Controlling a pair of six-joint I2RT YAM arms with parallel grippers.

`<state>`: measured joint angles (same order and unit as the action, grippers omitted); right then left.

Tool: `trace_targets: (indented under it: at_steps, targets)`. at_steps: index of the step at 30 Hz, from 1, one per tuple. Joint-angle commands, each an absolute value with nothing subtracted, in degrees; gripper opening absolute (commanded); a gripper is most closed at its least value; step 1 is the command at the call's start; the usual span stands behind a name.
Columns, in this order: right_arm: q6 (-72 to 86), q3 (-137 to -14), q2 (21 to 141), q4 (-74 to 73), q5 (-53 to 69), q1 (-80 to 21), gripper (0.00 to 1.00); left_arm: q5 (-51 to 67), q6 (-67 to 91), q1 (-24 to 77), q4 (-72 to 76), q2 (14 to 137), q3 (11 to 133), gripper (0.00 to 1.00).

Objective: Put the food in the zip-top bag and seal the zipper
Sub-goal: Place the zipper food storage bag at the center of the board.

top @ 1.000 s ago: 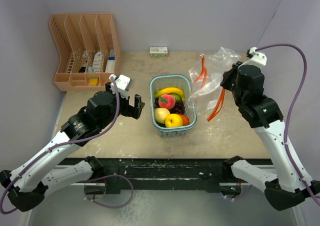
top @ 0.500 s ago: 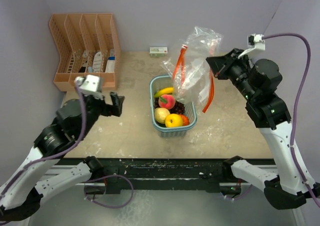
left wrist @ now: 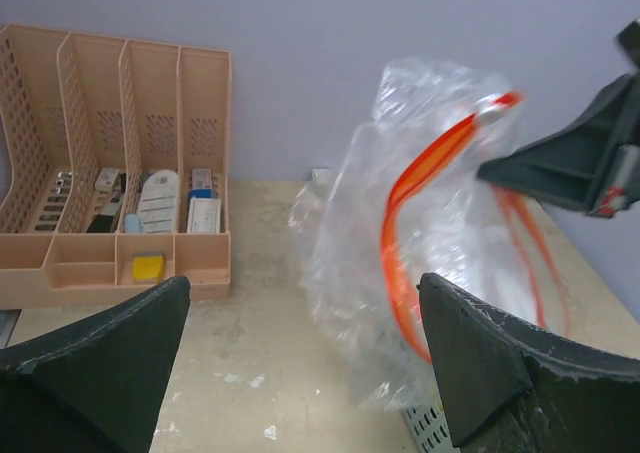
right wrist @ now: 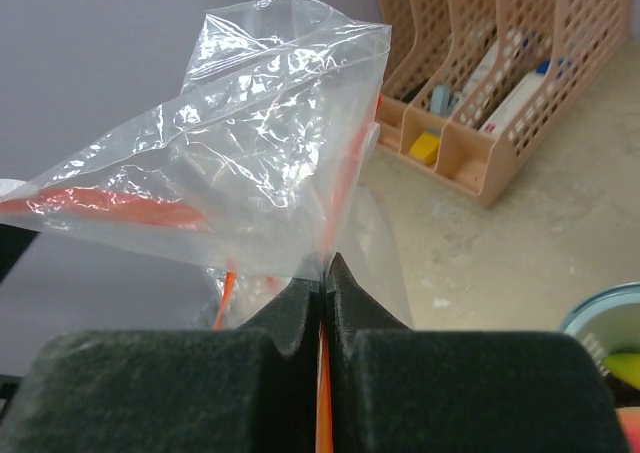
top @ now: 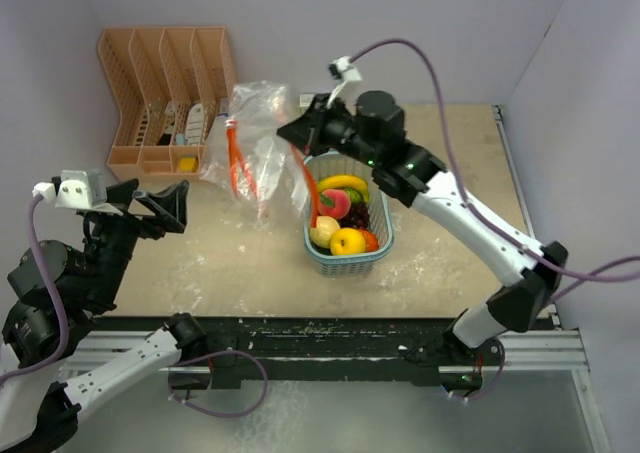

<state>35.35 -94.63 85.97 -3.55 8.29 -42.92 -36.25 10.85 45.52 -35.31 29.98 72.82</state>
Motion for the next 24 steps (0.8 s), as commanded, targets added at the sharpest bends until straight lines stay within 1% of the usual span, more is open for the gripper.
trace_targets:
  at_steps: [1,8,11,15,16,20,23,24]
  targets:
    - [38.8,-95.46,90.65,3.32,5.75,-44.55,0.0,-36.24,9.0,45.78,-34.27,29.98,75.26,0.99]
    - [43.39,-94.8,102.31,9.76,10.8,-48.56,0.0,-35.61,8.69,45.77,-35.12,29.95,75.22,0.99]
    - [45.35,-93.5,105.45,12.53,11.58,-49.48,0.0,-34.56,9.18,45.79,-35.54,30.87,74.35,0.99]
    - [44.64,-93.14,107.84,9.71,8.02,-50.08,0.0,-32.96,10.48,45.79,-35.74,32.08,72.16,0.99]
    - [44.38,-92.83,108.18,8.95,6.99,-50.1,0.02,-32.63,10.91,45.79,-35.95,32.37,71.71,0.99]
    - [42.46,-92.12,108.92,5.5,4.19,-50.17,0.34,-32.09,12.32,45.79,-35.72,33.16,69.68,0.99]
    - [40.48,-91.72,107.67,1.84,-0.02,-50.27,0.55,-31.76,12.64,45.78,-35.16,33.69,68.85,0.99]
    - [39.89,-91.68,107.0,0.47,-1.93,-50.27,0.59,-31.73,12.63,45.79,-35.0,33.88,68.82,0.99]
